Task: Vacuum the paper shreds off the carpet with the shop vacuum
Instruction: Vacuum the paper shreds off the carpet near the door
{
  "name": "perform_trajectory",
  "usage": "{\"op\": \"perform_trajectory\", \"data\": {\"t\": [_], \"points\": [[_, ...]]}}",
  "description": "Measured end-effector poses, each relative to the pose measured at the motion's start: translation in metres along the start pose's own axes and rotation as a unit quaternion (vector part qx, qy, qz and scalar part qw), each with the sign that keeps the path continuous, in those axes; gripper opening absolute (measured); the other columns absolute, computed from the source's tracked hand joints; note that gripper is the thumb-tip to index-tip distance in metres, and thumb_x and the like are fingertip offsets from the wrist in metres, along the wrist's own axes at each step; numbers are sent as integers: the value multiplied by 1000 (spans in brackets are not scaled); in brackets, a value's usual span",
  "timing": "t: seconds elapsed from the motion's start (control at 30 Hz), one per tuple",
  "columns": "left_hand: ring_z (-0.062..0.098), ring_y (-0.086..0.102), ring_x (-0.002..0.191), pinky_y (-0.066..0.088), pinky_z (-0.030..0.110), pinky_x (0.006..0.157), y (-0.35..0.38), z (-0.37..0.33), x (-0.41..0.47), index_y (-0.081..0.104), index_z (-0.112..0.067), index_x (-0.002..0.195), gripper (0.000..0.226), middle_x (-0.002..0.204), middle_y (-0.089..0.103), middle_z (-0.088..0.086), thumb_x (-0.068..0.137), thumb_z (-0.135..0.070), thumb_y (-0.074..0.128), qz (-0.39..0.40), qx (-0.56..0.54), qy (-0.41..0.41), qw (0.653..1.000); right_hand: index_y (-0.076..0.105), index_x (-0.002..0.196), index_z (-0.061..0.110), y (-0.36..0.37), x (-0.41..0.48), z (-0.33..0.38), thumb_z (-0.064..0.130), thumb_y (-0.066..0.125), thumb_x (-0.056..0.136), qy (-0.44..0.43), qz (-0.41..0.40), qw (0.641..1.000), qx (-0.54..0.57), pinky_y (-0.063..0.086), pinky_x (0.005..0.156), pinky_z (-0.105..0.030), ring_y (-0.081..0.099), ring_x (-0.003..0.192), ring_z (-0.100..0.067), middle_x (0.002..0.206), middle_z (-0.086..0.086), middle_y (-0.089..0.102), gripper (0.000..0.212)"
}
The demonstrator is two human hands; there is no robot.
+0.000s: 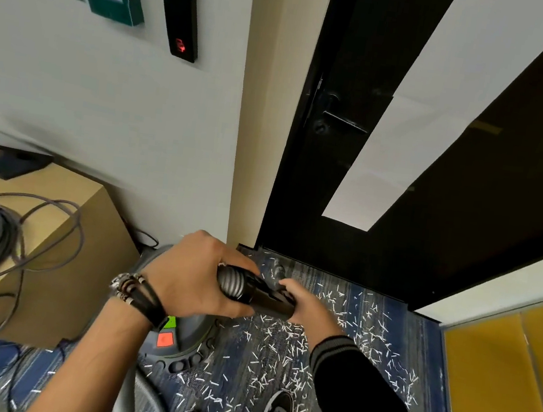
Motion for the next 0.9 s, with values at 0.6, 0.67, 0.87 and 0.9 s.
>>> {"op": "perform_trajectory", "data": {"t": [0.6,0.67,0.87,0.9], "points": [[-2,70,88,57,30,84,-7,38,-53,73,-47,112,51,98,76,-25,66,-68,74,-5,53,-52,997,51,103,11,61,9,-34,34,47,102,7,2,1000,-11,54,43,-28,62,70,-22,85,-10,61,23],[-10,68,86,53,17,83,-16,40,-63,77,-45,110,48,96,74,-30,66,-62,83,-16,52,-50,997,51,95,11,73,13,-35,35,46,103,12,7,1000,-24,51,41,-27,61,69,-23,82,-11,60,25],[-21,61,75,42,0,73,-47,35,-76,81,-39,103,50,80,64,-42,60,-65,80,-55,15,-39,998,47,82,14,105,0,-43,28,42,104,14,52,999,0,55,51,-28,61,68,-23,78,-10,59,27],[-20,62,76,42,1,73,-49,34,-78,81,-38,103,50,79,62,-45,59,-63,82,-56,5,-36,998,47,82,13,106,-3,-46,27,41,104,17,55,998,1,55,51,-28,60,68,-23,78,-10,58,27]]}}
Point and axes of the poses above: each hand's wrist, its own x-axis towards the middle knuckle, its own y-axis out of the palm, z = x × y, the point moved 9 cm from there along x, towards the middle knuckle
